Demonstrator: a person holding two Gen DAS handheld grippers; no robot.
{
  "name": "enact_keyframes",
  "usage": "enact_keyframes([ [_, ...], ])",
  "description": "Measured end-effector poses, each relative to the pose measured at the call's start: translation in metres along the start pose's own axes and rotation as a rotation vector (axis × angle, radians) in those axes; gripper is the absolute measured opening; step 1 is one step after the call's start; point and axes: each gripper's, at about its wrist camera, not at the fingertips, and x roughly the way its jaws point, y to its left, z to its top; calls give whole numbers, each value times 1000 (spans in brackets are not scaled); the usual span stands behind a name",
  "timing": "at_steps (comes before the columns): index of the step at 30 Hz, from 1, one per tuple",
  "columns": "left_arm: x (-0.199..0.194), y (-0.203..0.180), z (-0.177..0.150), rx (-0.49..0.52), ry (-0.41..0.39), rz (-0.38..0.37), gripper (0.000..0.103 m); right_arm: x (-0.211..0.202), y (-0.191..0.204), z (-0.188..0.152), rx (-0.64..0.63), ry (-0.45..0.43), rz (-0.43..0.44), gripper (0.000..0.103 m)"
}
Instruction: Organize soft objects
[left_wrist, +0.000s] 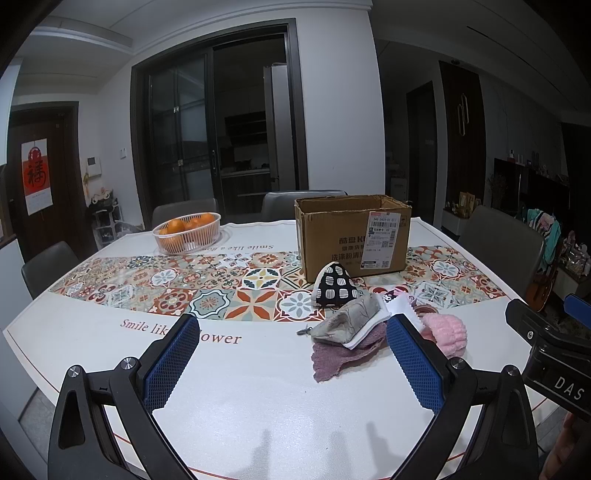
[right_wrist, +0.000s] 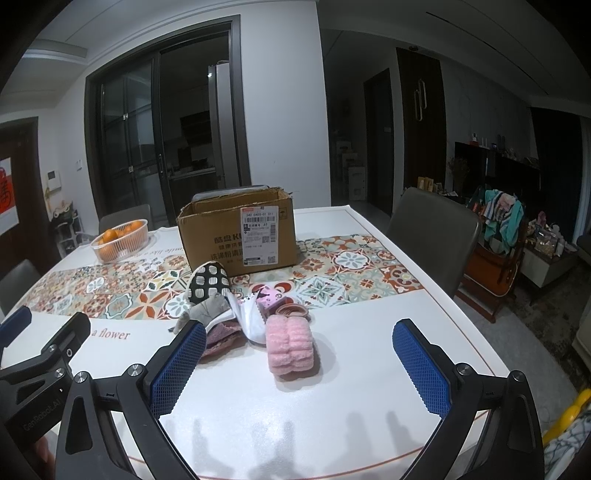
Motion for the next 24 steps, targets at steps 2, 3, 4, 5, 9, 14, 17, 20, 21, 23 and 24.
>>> enact_keyframes([
  [2,0,0,0,0,-1,1,103,0,0,0,-1,0,-1,103],
  [3,0,0,0,0,-1,1,103,0,0,0,0,0,0,103],
  [4,1,0,0,0,0,1,103,0,0,1,-1,1,0,103],
  [5,1,0,0,0,0,0,103,0,0,1,-1,1,0,103],
  [9,1,0,0,-1,1,0,103,0,0,1,-1,1,0,103],
  [14,0,-1,-1,-2,4,-5,103,0,0,1,0,2,-2,103],
  [17,4,-2,-4,2,12,-18,103,1,1,0,0,4,-1,103],
  [20,9,-2,-5,5,21,-33,103,5,2,-4,2,15,2,103],
  [21,11,-3,-6,7,22,-35,103,7,2,-4,1,18,3,103],
  [23,17,-1,-6,11,26,-40,103,13,4,-8,-2,25,2,103],
  [24,20,-1,-6,13,28,-43,103,15,4,-9,-2,28,1,103],
])
